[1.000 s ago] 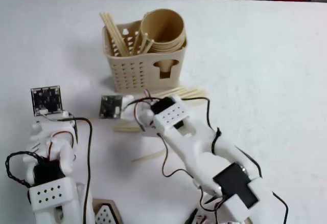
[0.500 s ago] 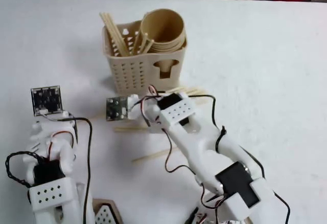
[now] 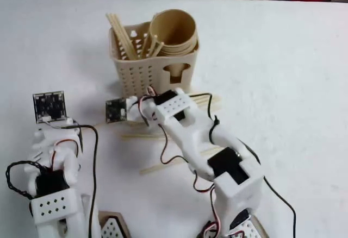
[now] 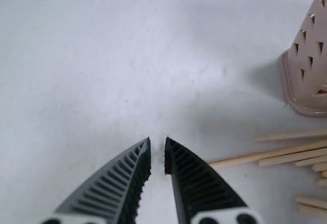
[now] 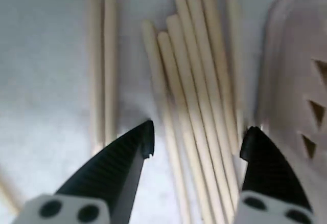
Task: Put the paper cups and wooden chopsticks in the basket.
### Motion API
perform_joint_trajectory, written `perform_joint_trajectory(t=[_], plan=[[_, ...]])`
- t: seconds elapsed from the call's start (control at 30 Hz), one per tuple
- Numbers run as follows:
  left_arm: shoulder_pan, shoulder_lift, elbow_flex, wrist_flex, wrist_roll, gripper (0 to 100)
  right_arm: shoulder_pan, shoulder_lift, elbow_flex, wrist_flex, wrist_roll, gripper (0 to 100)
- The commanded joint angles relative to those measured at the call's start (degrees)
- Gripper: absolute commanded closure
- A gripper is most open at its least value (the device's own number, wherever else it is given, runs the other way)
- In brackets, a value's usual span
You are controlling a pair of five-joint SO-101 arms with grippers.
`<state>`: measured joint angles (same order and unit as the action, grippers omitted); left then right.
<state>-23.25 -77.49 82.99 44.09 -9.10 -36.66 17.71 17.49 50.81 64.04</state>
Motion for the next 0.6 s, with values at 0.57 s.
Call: perform_joint_trajectory(t=[0.57], plan=[[-0.22,-0.92,-0.35,-1.58,-0.44,93,-0.48,-0.84,-2.29,8.13,0.26,98.1]])
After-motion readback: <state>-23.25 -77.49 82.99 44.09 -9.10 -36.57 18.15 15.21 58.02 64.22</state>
